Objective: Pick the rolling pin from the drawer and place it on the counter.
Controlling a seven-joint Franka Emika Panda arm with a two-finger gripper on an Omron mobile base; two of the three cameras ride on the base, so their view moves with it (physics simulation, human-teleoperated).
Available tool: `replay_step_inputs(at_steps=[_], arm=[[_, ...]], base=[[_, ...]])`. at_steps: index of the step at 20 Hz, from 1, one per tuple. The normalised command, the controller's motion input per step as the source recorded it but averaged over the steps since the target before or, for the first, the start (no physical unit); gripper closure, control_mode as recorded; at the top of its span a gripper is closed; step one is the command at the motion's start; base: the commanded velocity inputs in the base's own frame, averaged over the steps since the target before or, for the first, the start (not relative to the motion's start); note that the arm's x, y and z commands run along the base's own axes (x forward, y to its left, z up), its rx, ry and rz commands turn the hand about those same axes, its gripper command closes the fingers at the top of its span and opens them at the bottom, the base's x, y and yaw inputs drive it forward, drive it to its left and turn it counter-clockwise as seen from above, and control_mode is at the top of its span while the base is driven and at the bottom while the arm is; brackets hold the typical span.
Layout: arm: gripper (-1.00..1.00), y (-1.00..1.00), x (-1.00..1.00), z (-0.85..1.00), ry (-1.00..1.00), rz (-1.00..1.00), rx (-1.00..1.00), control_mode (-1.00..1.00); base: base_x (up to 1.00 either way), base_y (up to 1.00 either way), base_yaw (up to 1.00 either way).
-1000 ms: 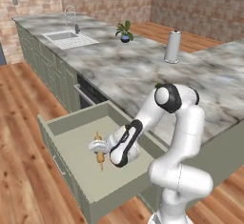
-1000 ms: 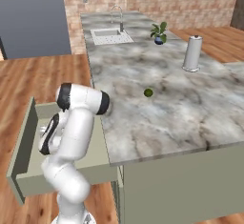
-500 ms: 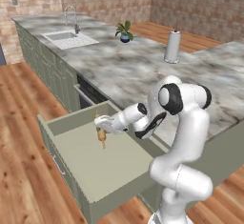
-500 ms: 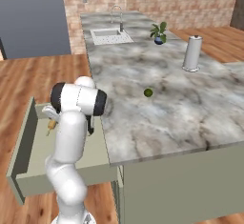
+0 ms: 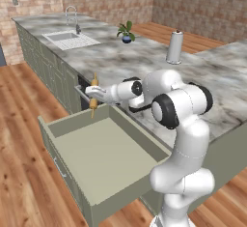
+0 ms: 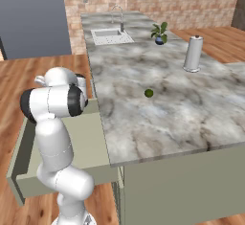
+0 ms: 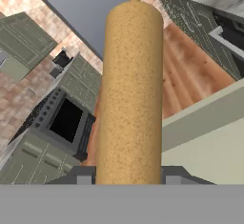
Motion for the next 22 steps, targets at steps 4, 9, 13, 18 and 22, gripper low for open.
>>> replay_step_inputs(at_steps=[4,9,13,18,22], arm=[[1.00,-1.00,-0.02,1.00,0.13,-0.23,0.36,-1.00],[1.00,-1.00,0.00,1.00,0.08,-0.28,0.31,-1.00],[1.00,-1.00,0.00,1.00,0.02,-0.33,0.26,-1.00],[1.00,-1.00,0.00,0.95,0.33,-0.43,0.21,-1.00],[1.00,-1.00,0.00,0.60,0.66,-0.49,0.07,-1.00]], base=[[0.00,0.00,0.00],[0.00,0.00,0.00],[0.00,0.00,0.00],[0.00,0.00,0.00],[0.00,0.00,0.00]])
